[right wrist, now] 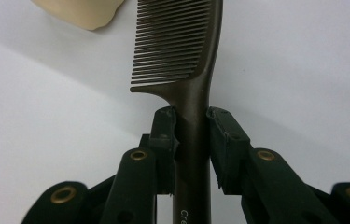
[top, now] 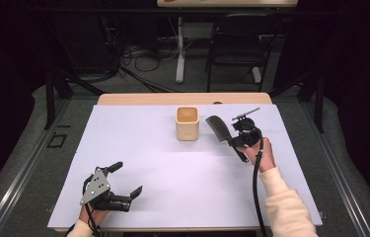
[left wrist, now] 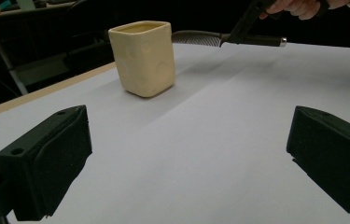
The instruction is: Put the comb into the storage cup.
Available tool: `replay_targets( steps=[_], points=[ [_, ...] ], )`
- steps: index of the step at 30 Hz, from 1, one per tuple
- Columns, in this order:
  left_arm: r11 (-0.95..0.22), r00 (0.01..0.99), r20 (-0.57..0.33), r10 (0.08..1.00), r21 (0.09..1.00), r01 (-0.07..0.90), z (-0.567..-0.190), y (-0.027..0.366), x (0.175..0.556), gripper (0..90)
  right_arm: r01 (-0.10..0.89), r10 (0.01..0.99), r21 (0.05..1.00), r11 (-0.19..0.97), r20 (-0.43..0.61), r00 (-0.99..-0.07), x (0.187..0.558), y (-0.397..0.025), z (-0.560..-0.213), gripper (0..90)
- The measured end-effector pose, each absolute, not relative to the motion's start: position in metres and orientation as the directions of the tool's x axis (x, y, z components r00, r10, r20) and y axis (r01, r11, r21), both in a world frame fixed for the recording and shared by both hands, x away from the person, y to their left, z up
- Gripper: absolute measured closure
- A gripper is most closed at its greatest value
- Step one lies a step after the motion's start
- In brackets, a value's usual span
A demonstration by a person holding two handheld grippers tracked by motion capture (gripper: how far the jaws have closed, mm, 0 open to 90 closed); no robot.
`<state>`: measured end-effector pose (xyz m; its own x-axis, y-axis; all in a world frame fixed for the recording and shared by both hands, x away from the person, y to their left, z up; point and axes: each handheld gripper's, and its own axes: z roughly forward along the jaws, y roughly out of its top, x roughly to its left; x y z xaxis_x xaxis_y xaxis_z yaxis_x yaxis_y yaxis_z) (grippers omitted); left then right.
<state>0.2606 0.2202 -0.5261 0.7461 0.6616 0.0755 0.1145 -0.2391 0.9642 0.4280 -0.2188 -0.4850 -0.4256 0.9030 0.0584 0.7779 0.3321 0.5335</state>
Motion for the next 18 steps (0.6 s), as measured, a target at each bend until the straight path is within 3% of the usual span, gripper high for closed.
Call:
replay_targets(
  steps=[18],
  points=[
    [-0.243,0.745,0.082,0.662,0.964,0.11,-0.526,0.221,0.26,0.0,0.726,0.904,0.632,0.272,0.09,-0.418,0.417,-0.229,-0.473,72.4]
  ],
)
